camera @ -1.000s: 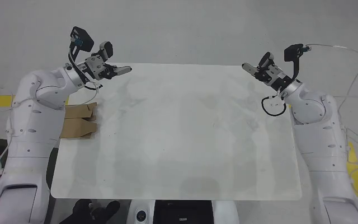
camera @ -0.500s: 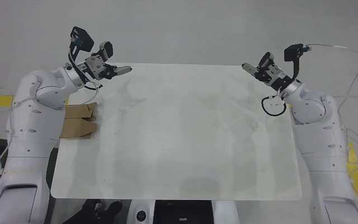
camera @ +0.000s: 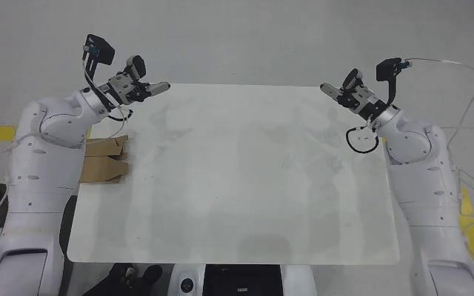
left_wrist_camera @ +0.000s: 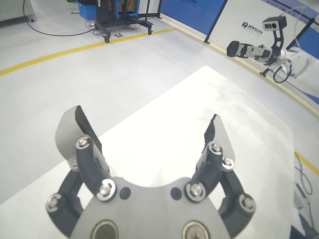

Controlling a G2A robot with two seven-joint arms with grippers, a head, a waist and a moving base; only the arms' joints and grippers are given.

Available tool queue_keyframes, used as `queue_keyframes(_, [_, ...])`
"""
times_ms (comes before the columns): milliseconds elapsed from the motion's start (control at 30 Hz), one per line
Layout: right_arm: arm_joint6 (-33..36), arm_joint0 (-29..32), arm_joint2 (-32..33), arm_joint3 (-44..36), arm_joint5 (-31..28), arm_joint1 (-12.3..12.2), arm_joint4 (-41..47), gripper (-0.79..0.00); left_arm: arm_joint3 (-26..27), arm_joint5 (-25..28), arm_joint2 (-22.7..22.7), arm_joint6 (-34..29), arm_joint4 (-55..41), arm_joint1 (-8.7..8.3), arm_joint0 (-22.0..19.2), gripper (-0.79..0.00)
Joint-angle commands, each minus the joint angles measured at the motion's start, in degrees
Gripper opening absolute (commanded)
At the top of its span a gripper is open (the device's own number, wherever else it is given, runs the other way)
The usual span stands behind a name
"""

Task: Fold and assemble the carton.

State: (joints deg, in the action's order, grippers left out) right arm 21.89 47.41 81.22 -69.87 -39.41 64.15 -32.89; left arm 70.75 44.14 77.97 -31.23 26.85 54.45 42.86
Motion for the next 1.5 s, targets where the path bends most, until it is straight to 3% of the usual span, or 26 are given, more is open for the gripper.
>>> queue_keyframes(0, [0.0,0.0,0.0,0.0,0.0,0.0,0.0,0.0,-0.19,-2.94,1.04,-6.72,-6.82,-0.44,-0.13,0.0])
queue_keyframes(167, [0.0,0.0,0.0,0.0,0.0,0.0,0.0,0.0,-2.06,-9.82,4.39,-21.42,-22.23,-1.62,-1.26,0.0])
queue_keyframes(433, [0.0,0.0,0.0,0.0,0.0,0.0,0.0,0.0,-9.22,-11.55,8.84,-27.81,-35.01,-2.78,-2.22,0.0])
queue_keyframes(767, [0.0,0.0,0.0,0.0,0.0,0.0,0.0,0.0,-16.56,-8.52,13.63,-21.57,-39.59,-3.78,0.19,0.0])
queue_keyframes(1267, [0.0,0.0,0.0,0.0,0.0,0.0,0.0,0.0,-29.06,-9.56,20.41,-18.33,-46.67,-5.58,1.93,0.0])
queue_keyframes(1467, [0.0,0.0,0.0,0.0,0.0,0.0,0.0,0.0,-32.24,-10.02,22.68,-15.53,-45.47,-6.56,3.93,0.0])
